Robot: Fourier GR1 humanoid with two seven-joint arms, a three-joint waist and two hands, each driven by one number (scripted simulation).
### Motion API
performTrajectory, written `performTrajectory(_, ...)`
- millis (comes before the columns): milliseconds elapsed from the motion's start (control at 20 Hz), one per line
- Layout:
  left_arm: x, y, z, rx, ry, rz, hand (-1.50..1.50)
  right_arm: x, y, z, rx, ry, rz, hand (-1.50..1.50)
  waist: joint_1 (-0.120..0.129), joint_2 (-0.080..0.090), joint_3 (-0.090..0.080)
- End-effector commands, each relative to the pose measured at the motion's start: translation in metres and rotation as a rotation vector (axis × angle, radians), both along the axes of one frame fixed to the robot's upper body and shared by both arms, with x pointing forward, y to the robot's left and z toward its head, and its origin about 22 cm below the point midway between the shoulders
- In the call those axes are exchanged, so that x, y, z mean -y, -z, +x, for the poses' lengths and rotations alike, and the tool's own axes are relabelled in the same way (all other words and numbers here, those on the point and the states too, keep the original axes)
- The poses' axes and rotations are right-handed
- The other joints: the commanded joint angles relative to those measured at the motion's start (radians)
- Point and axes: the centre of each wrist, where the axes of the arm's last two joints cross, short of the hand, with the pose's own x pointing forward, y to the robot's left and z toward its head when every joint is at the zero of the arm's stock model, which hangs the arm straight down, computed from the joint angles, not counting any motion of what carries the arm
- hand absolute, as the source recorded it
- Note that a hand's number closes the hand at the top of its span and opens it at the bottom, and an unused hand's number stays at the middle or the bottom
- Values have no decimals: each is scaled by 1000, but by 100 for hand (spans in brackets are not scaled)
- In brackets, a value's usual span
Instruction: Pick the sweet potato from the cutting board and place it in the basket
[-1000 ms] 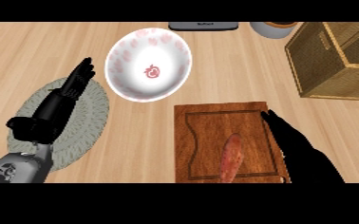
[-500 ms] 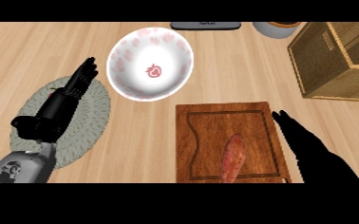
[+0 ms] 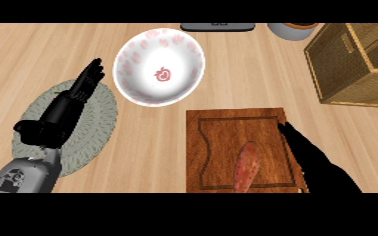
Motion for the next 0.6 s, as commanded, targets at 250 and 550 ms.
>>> performTrajectory(250,5,-7,-1,9,-3,10,0,-6,37,9,69,101,-14,-150,7,1,1)
performTrajectory(550,11,3,0,9,13,-12,0,12,68,5,105,119,-35,-150,3,2,1)
